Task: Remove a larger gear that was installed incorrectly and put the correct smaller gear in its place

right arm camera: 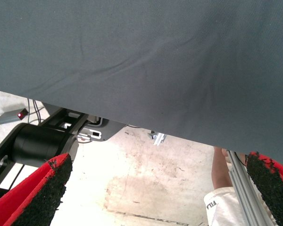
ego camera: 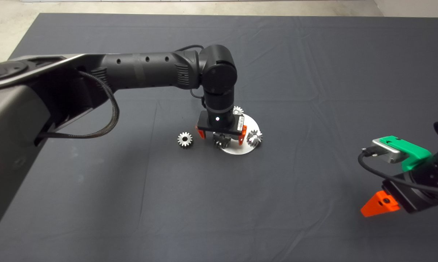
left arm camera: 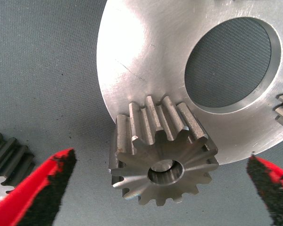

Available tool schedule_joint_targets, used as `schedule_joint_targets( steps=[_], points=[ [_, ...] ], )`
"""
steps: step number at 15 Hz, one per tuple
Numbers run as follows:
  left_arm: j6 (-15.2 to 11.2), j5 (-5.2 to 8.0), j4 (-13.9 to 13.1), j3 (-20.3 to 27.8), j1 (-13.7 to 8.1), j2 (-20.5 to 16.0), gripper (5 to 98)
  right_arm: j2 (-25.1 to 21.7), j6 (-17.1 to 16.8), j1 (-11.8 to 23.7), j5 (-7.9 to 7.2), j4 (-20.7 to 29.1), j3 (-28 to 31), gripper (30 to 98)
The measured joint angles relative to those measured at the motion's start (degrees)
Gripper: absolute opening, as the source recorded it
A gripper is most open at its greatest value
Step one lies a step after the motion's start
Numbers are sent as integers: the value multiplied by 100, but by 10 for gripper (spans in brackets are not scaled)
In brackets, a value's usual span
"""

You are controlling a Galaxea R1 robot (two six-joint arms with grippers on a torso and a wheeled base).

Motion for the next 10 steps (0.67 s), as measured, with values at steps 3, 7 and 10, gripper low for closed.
schedule_joint_targets(
  steps=[3,7,10],
  points=[
    [11,-23,1,-51,-1,-1,880,0,0,0,0,0,0,978],
    [16,-40,0,-83,2,-1,847,0,0,0,0,0,0,978],
    [38,-40,0,-83,5,0,847,2,0,0,0,0,0,978]
  ],
)
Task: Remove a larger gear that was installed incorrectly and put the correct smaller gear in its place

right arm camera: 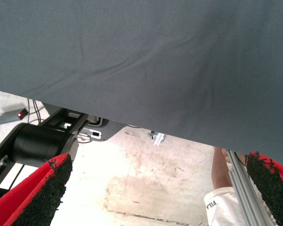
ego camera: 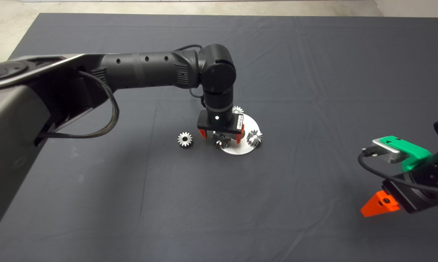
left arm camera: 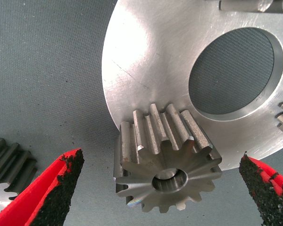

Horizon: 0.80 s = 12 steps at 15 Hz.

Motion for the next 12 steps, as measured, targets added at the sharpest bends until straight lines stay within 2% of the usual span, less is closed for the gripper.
schedule_joint_targets(
  steps=[2,4,12],
  points=[
    [2,-26,0,0,1,0,805,-1,0,0,0,0,0,978],
    [2,-102,-2,0,1,5,802,0,0,0,0,0,0,978],
    [0,-113,-2,0,86,33,799,-2,0,0,1,0,0,978]
  ],
)
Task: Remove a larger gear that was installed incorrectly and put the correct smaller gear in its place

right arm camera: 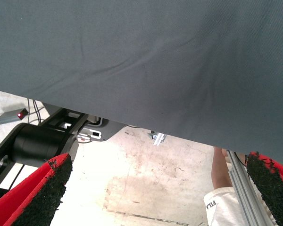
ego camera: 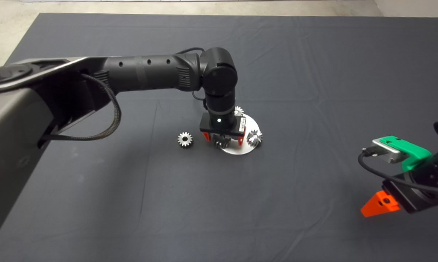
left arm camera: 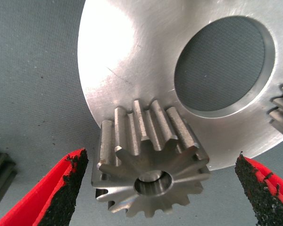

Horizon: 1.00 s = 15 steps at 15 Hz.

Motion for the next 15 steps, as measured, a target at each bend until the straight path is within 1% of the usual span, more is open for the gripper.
schedule_joint_targets(
  steps=[1,2,6,8,9,10,12,15],
  points=[
    [0,-2,0,0,9,0,765,0,0,0,0,-1,0,978],
    [-1,-2,-1,0,11,0,757,0,0,0,-1,0,0,978],
    [-1,-5,0,0,9,0,757,-44,0,0,2,-1,0,978],
    [-3,-64,0,0,9,1,757,-50,0,0,0,0,0,978],
    [-7,-90,0,0,9,2,735,-57,0,0,2,0,2,978],
    [-7,-83,2,-2,11,-2,708,-69,0,0,-1,-1,2,978],
    [-6,-80,1,-2,9,-2,705,-77,0,0,2,-1,5,978],
    [-7,-41,2,-2,11,-2,664,-79,0,0,0,0,5,978]
  ],
)
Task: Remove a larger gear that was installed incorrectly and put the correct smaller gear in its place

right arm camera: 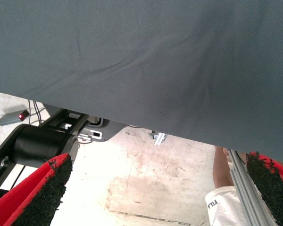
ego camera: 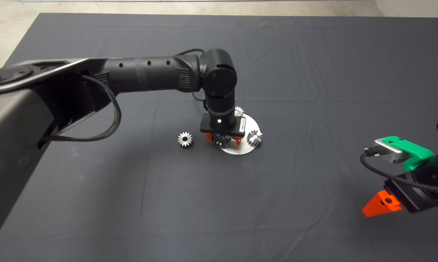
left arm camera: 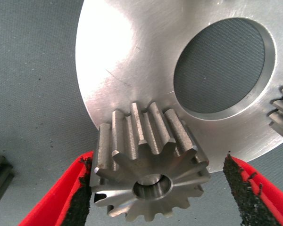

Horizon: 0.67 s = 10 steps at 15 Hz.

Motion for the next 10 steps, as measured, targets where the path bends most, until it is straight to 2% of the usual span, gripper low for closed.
schedule_joint_targets(
  steps=[3,6,7,10],
  points=[
    [0,41,1,0,0,-1,611,0,0,0,0,0,2,978],
    [2,45,1,0,0,-1,611,-1,0,0,1,0,2,978],
    [5,72,1,0,0,-1,575,-1,0,0,0,0,2,978],
    [2,78,1,0,0,-1,562,-12,0,2,2,0,2,978]
  ],
)
